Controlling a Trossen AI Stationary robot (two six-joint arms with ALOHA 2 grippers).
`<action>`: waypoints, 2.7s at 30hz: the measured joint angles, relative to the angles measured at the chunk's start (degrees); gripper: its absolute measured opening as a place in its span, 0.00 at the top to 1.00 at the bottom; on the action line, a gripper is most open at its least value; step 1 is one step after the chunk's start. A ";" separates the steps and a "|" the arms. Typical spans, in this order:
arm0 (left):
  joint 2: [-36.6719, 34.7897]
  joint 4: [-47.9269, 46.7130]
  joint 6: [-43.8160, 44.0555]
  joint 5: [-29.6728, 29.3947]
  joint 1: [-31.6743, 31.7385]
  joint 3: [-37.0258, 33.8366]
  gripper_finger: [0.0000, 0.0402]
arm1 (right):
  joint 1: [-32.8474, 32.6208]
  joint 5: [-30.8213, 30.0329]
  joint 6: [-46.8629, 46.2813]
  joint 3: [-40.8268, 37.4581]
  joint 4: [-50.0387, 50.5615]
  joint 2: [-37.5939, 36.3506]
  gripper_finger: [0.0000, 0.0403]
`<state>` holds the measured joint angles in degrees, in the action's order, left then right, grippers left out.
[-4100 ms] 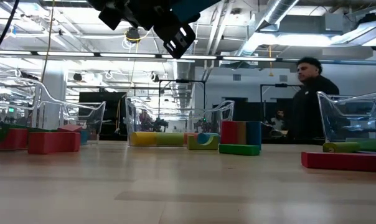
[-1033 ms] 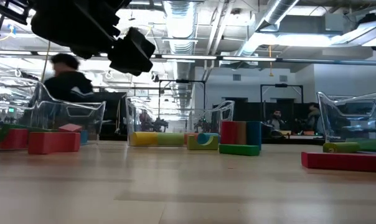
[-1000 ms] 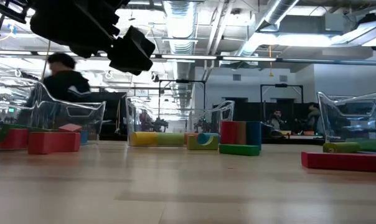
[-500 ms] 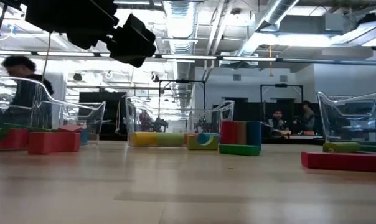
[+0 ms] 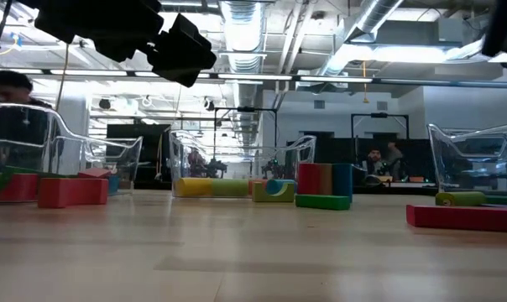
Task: Sort blocks by size
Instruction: Put the green cylindrical block into the top transparent bin
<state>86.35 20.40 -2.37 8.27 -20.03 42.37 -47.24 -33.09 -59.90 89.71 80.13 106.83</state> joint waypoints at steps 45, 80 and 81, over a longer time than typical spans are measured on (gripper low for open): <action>0.02 -0.39 0.24 -2.43 0.00 0.04 0.43 | 0.77 22.76 34.89 -3.21 -16.14 6.86 0.37; 0.02 -0.85 -0.10 -2.50 -0.96 0.02 0.43 | 0.83 24.31 31.88 -7.34 -14.00 6.84 0.48; 0.02 -0.97 -0.09 -2.49 -0.96 0.02 0.43 | 0.83 24.31 31.87 -7.34 -13.84 6.84 0.49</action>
<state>86.37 19.43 -2.46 5.78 -20.99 42.39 -46.41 -8.78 -28.03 82.37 66.29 113.67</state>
